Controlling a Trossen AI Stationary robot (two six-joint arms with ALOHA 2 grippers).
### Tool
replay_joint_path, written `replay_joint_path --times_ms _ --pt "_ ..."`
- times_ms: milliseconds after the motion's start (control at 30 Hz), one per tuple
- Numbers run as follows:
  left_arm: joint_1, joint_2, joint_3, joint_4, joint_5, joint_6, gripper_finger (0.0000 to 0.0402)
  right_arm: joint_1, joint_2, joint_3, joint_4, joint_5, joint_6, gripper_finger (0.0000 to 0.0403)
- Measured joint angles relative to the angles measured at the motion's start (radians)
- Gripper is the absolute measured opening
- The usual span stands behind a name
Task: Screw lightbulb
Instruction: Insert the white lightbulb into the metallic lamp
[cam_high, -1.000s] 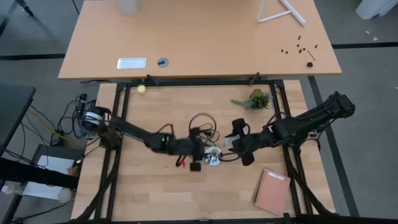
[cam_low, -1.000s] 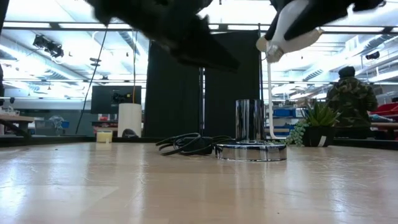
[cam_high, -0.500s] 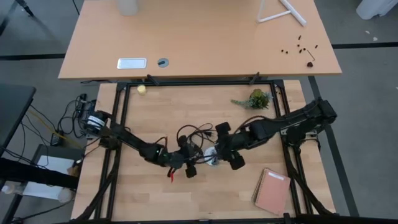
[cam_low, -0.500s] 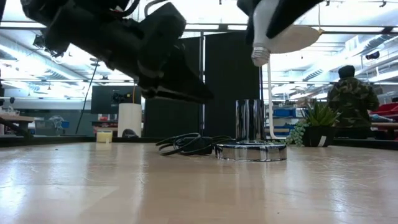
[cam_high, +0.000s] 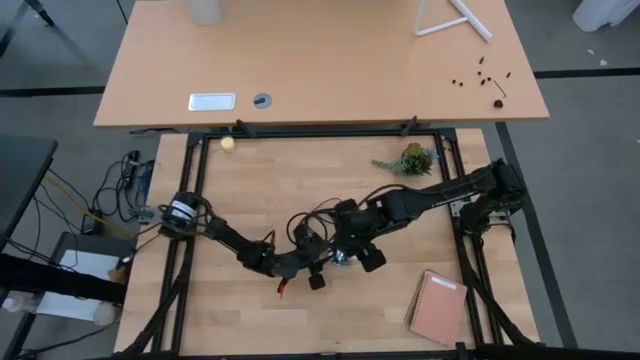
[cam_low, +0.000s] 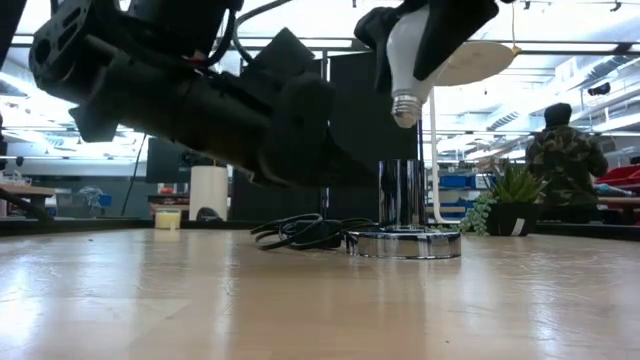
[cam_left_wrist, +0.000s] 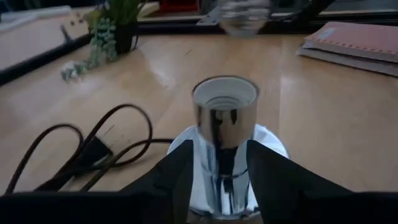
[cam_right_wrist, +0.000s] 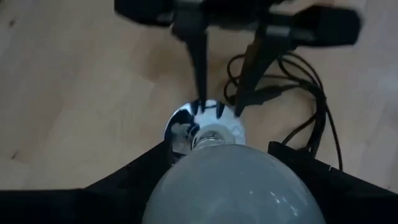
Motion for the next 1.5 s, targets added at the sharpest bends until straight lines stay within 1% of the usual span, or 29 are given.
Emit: replay_joint_path --times_ms 67,233,333,433,533,733,867,1000,1233,1400,1500 --pt "-0.002 0.028 0.011 0.026 0.006 0.022 0.0174 -0.011 0.0 0.0 0.007 -0.013 -0.003 0.0269" --pt "-0.002 0.061 0.024 0.046 0.0 0.021 0.0238 -0.026 0.0 0.0 0.009 -0.058 -0.009 0.0266" --pt "0.004 0.082 0.024 0.071 -0.001 0.016 0.027 -0.03 0.0 0.0 0.025 -0.06 -0.023 0.0263" --pt "0.013 0.109 0.038 0.113 -0.004 0.027 0.0289 -0.036 0.0 0.0 0.03 -0.061 -0.023 0.0264" --pt "0.026 0.143 0.062 0.118 -0.005 0.027 0.0295 -0.043 0.013 0.0 0.044 -0.061 -0.023 0.0267" --pt "0.053 0.146 0.089 0.104 -0.003 0.031 0.0288 -0.058 0.049 -0.001 0.048 -0.066 -0.023 0.0266" --pt "0.081 0.152 0.089 0.118 0.057 0.01 0.0271 -0.071 0.063 -0.001 0.051 -0.081 -0.023 0.0266" --pt "0.101 0.169 0.099 0.16 0.093 0.006 0.0254 -0.084 0.065 -0.002 0.053 -0.084 -0.029 0.0264" --pt "0.115 0.17 0.105 0.166 0.099 0.035 0.0231 -0.106 0.064 -0.013 0.018 -0.083 -0.032 0.0266" --pt "0.117 0.17 0.105 0.168 0.098 0.036 0.0207 -0.11 0.063 -0.015 0.001 -0.078 -0.093 0.0264" --pt "0.117 0.17 0.105 0.169 0.099 0.049 0.0194 -0.109 0.063 -0.02 0.003 -0.079 -0.184 0.0265"
